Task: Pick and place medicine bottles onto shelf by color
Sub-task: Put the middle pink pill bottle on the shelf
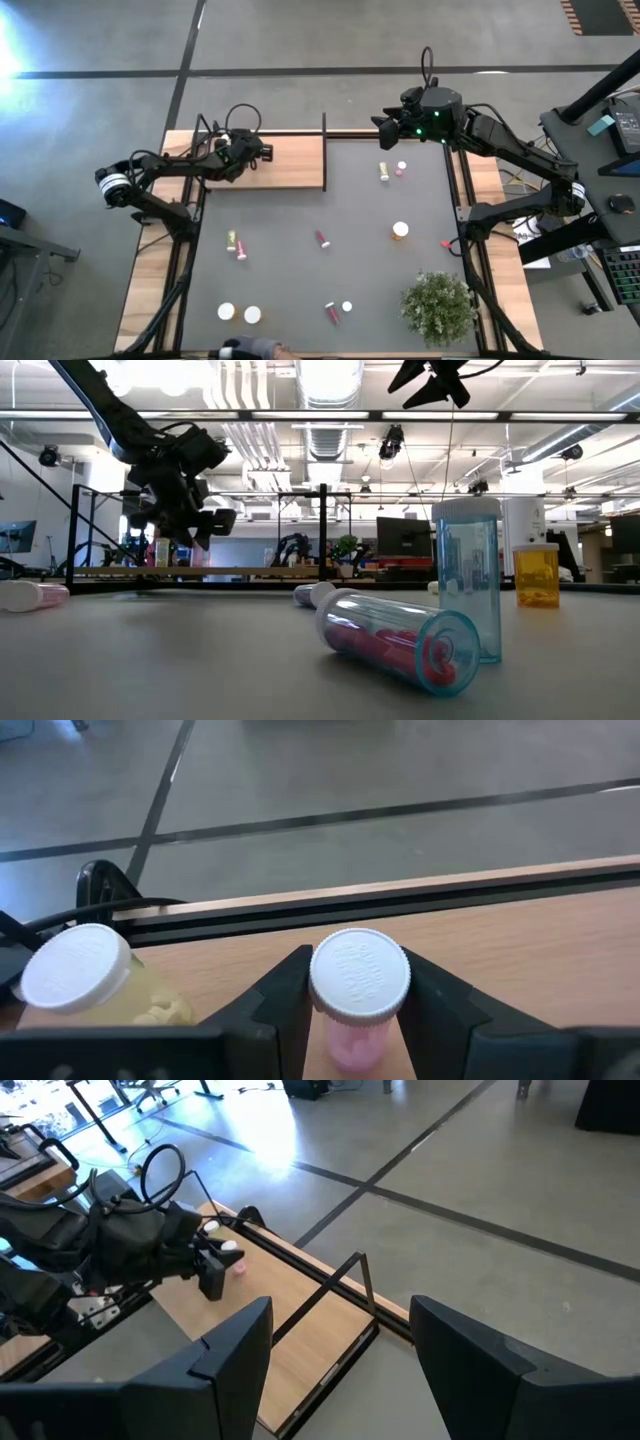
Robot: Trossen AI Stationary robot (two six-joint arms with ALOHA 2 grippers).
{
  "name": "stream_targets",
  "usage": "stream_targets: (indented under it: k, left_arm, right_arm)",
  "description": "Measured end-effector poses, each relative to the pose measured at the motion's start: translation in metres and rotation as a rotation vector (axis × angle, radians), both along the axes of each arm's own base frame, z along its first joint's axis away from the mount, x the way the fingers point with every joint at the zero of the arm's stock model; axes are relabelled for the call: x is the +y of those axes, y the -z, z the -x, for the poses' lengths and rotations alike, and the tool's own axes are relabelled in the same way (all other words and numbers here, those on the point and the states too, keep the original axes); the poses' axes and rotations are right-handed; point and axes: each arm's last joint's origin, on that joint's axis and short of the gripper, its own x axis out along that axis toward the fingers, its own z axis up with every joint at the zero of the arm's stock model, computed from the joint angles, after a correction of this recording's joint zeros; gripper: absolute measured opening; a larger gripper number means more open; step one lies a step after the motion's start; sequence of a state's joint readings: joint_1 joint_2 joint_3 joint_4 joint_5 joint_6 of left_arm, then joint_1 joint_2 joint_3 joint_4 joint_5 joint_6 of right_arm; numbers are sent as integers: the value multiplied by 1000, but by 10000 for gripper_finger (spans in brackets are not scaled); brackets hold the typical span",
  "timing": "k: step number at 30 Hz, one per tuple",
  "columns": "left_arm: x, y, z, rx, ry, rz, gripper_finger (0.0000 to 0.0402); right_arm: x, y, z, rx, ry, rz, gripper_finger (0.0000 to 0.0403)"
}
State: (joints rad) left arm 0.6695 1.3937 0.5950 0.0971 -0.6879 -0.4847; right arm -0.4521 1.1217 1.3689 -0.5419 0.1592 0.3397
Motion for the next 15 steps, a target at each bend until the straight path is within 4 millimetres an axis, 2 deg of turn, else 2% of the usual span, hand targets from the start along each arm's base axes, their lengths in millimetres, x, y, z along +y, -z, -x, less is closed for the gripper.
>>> stream_targets:
  k: [15]
  left_arm:
    - [2,3,4,-2,-18,3,114]
  right_arm:
    - [0,0,0,0,0,0,226]
